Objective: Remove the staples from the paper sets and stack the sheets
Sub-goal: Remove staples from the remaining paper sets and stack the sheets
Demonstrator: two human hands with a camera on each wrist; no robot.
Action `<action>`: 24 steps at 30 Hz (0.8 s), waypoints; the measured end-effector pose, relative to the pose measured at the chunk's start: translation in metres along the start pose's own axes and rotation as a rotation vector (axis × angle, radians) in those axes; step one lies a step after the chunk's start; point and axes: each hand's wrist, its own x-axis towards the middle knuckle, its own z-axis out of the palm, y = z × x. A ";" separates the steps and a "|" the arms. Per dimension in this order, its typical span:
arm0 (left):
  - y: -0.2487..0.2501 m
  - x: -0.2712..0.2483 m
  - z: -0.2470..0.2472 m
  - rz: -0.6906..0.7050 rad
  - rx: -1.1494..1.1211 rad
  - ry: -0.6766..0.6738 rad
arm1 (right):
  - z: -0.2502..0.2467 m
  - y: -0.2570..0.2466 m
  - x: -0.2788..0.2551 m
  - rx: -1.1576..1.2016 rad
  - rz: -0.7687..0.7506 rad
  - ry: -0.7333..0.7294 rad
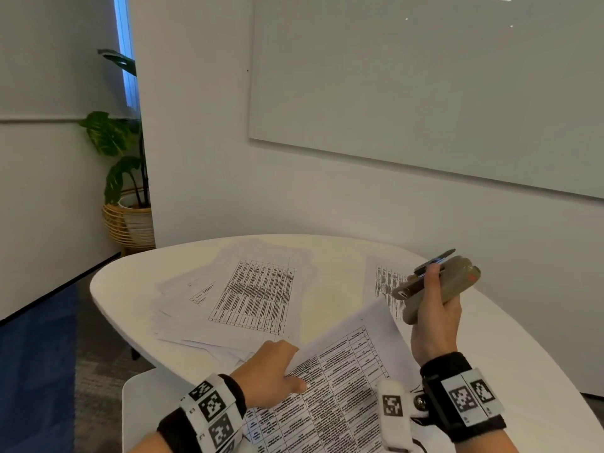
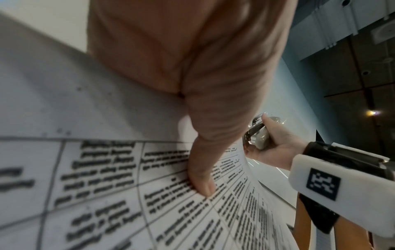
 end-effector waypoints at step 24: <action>0.002 -0.003 0.002 -0.016 -0.049 -0.033 | 0.002 0.017 -0.002 -0.034 0.108 0.049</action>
